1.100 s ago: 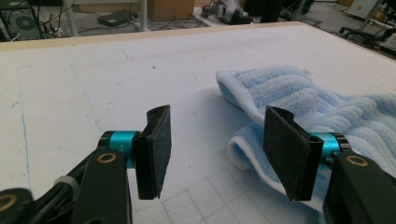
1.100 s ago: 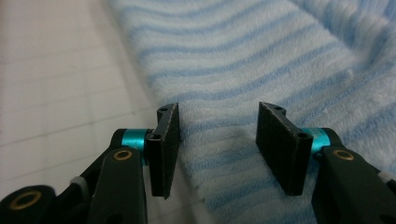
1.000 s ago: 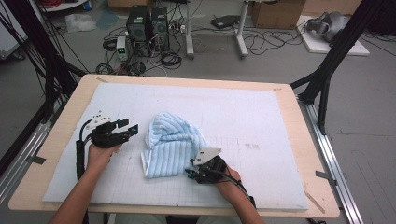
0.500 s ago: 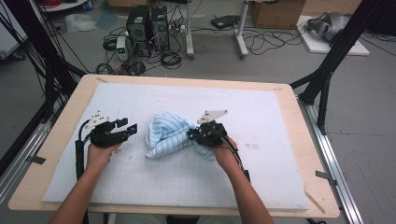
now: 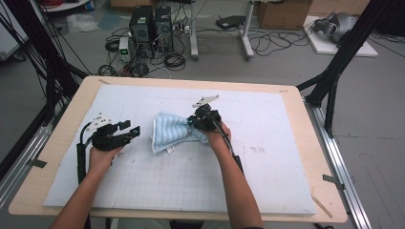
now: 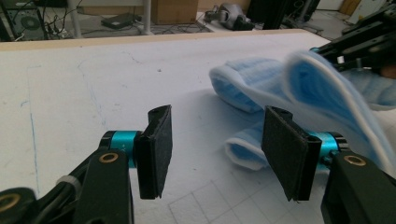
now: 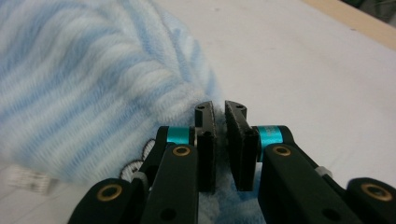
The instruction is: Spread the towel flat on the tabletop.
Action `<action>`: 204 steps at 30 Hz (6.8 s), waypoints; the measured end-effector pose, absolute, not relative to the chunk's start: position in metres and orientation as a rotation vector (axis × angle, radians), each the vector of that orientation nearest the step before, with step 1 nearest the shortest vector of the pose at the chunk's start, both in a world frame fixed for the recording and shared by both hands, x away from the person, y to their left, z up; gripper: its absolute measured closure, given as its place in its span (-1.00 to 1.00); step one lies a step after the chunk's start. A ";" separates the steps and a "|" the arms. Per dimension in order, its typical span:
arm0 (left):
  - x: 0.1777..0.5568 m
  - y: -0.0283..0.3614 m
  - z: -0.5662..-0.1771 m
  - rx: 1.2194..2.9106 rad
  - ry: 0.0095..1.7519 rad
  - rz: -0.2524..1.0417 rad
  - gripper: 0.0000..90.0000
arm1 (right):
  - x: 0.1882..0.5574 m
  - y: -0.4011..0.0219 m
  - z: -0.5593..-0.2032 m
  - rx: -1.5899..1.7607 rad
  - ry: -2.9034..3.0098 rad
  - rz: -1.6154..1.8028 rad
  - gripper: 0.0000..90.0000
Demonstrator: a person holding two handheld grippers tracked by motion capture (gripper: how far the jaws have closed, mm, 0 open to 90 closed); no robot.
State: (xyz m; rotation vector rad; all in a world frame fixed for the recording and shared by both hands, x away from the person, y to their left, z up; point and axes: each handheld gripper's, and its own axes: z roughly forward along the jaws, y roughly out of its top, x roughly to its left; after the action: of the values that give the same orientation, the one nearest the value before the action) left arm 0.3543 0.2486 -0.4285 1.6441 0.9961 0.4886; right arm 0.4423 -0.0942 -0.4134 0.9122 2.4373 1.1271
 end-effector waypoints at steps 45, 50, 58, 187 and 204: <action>0.350 0.185 -0.442 1.900 0.792 0.381 0.91 | 0.344 -0.184 -0.386 0.823 2.260 1.408 0.17; 0.349 0.185 -0.439 1.882 0.790 0.404 0.95 | 0.338 -0.174 -0.398 0.751 2.383 1.382 0.27; 0.348 0.190 -0.436 1.834 0.801 0.407 0.96 | 0.356 -0.153 -0.432 0.801 2.448 1.108 0.27; 0.350 0.222 -0.431 1.642 0.955 0.421 0.06 | 0.447 -0.106 -0.439 1.023 2.464 1.030 0.45; 0.349 0.218 -0.433 1.681 0.949 0.418 0.06 | 0.397 -0.182 -0.400 1.013 2.347 0.961 0.93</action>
State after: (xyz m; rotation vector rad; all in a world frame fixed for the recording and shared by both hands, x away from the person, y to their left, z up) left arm 0.3488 0.2181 -0.4326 1.6808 0.9493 0.4182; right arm 0.3966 -0.1824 -0.4005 1.0129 2.3472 0.9612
